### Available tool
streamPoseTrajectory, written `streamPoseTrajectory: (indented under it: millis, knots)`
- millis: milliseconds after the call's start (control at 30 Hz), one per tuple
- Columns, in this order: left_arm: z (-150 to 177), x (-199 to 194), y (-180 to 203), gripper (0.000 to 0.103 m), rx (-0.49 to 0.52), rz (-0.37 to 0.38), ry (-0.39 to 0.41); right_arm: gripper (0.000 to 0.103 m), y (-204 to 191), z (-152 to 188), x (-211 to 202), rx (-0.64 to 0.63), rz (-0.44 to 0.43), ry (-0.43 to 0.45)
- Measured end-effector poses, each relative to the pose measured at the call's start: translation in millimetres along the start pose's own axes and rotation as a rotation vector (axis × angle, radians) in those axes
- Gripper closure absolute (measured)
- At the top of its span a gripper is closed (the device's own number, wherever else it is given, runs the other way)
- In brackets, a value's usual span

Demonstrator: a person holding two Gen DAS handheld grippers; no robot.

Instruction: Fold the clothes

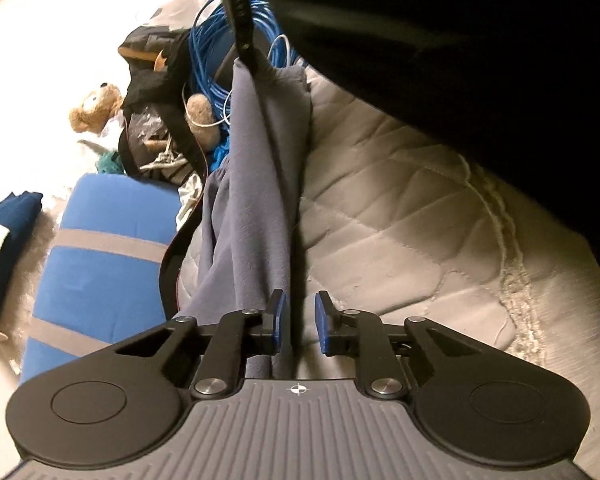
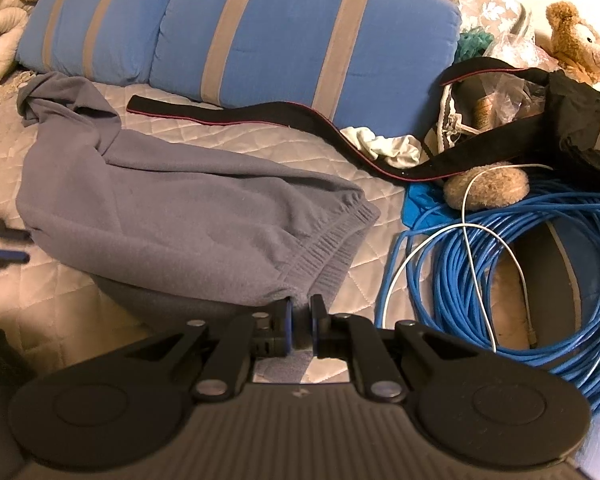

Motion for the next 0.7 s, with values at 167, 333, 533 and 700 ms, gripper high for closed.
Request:
streamPoseTrajectory:
  millis: [167,333,533,700]
  knots:
    - [-0.7,7.9,-12.7,0.086,-0.070,-0.064,-0.036,0.093,-0.5,1.0,-2.4,0.004,-0.001,0.002]
    - [2.9,22.2,-17.2,0.090,-0.086,-0.064,-0.132,0.093,-0.8,1.1,-3.9,0.001,0.000,0.003]
    - [-1.9,2.7,-61.6,0.101,-0.239,-0.040,-0.147,0.094,-4.6,1.3,-14.4,-0.050,0.012,0.018]
    - [-14.0,-34.8,-115.5,0.101,-0.244,-0.122,-0.086,0.094,-7.3,-4.3,-39.1,-0.116,0.078,0.088]
Point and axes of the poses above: each gripper's, at about its wrist camera, not at the fingertips, and x roughly the way its jaws point, y to its right, z to its underside, the point moved 3 cm from there along x, roughly the way its jaws point, and after that the axes turned 13 degrees about -x, right-handed, at the moved point
